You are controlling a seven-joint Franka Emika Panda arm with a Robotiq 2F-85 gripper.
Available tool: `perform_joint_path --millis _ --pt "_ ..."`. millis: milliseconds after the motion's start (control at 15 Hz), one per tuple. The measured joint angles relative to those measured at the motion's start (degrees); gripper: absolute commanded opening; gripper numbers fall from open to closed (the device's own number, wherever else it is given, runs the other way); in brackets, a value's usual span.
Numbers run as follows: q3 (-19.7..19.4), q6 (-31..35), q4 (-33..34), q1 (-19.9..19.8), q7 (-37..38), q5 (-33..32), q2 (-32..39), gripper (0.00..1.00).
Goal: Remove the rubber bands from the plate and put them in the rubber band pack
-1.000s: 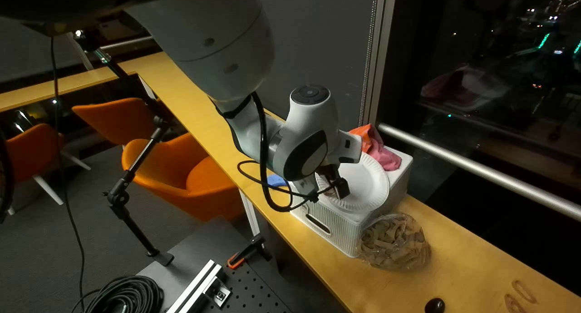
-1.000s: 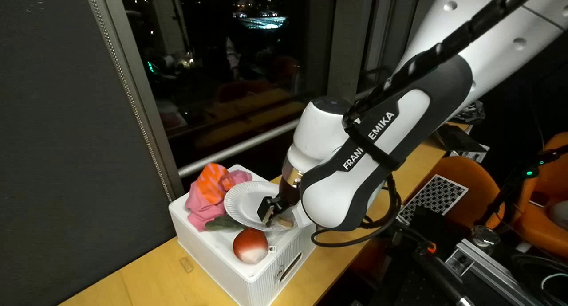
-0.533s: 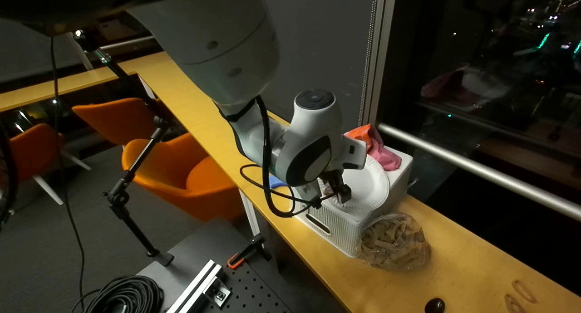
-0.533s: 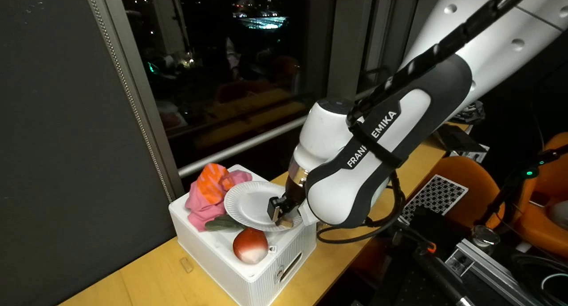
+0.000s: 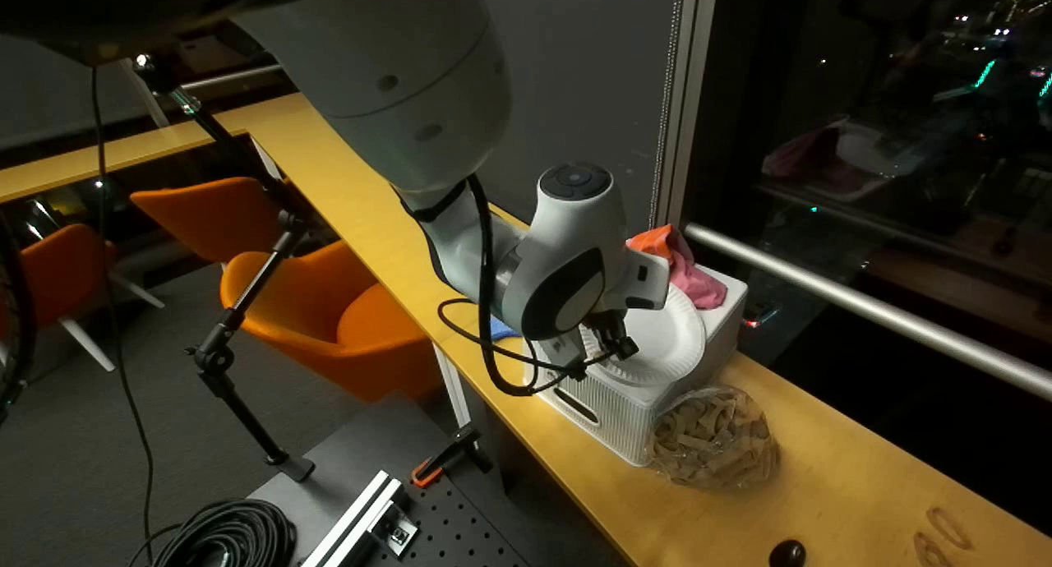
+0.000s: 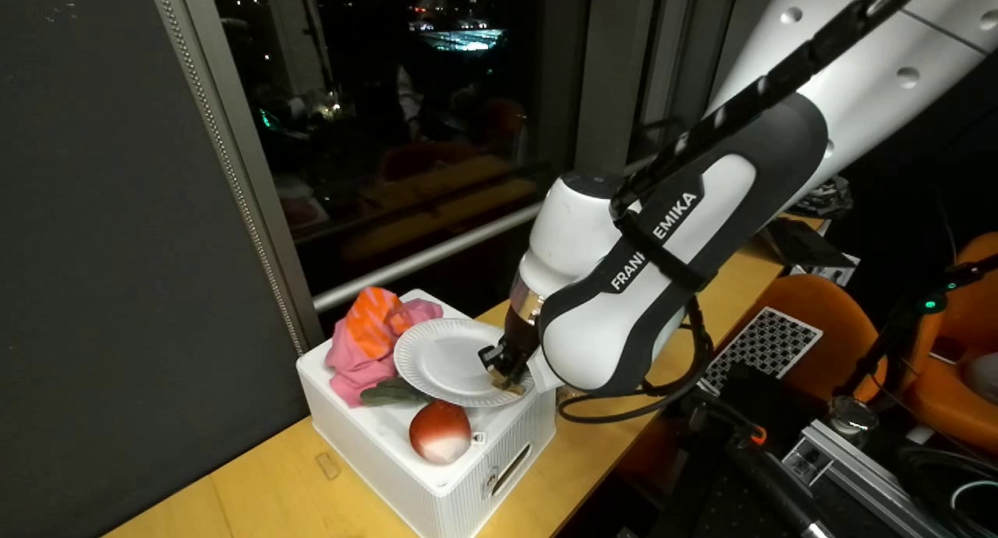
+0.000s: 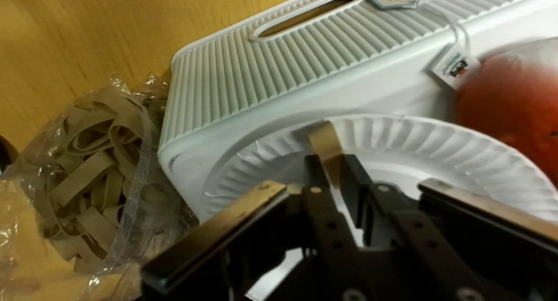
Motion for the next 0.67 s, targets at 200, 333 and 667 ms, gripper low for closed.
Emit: perform_joint_path --millis 200,333,667 --pt "-0.1 0.0 0.0 0.0 0.0 0.0 0.0 0.0" --pt "-0.3 0.0 0.0 0.0 0.0 0.0 0.0 0.0" --pt "-1.3 0.0 -0.4 -0.1 0.0 0.0 -0.2 0.0"
